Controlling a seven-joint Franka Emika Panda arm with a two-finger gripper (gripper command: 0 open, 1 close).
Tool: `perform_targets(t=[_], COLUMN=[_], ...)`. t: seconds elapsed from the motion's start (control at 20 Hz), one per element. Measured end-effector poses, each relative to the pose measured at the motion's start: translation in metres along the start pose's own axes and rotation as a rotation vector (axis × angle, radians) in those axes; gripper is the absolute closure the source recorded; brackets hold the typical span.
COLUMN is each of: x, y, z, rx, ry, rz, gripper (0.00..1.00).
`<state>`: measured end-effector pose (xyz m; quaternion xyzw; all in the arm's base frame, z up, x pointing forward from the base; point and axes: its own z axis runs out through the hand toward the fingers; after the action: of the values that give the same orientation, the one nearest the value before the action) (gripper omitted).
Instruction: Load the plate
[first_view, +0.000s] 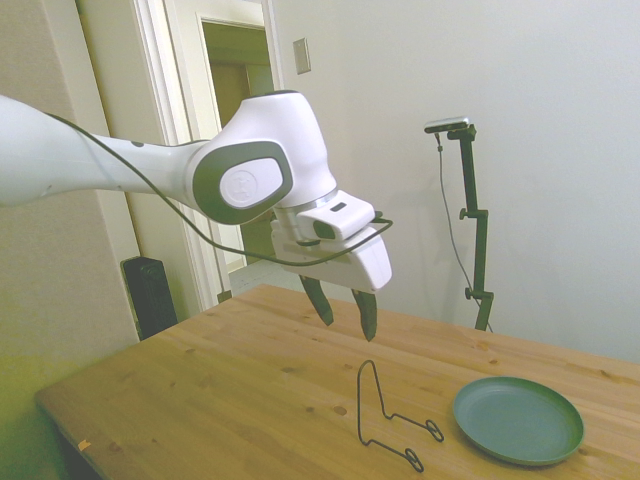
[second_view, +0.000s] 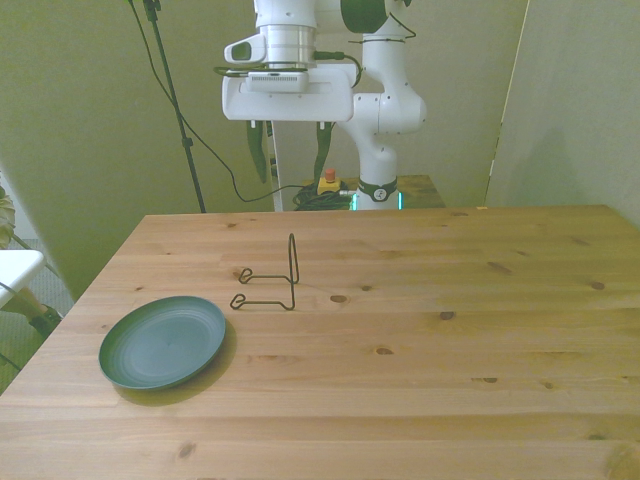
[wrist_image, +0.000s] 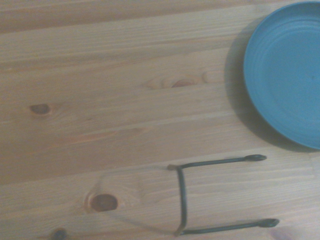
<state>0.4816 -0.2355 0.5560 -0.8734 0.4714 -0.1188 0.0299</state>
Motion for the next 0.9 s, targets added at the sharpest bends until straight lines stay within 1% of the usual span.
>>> perform_targets(t=[0.2,0.5,0.6,0.9], x=[0.032,0.074,0.084,0.101], y=[0.013,0.027,0.026,0.01], z=[0.008,0.034,0.043,0.078], rx=[-0.004,-0.031,-0.043,-0.076], ry=[0.001,-0.006,-0.004,-0.004], rz=[0.026,0.061,0.066,0.056], gripper=[0.0,0.0,0.0,0.0])
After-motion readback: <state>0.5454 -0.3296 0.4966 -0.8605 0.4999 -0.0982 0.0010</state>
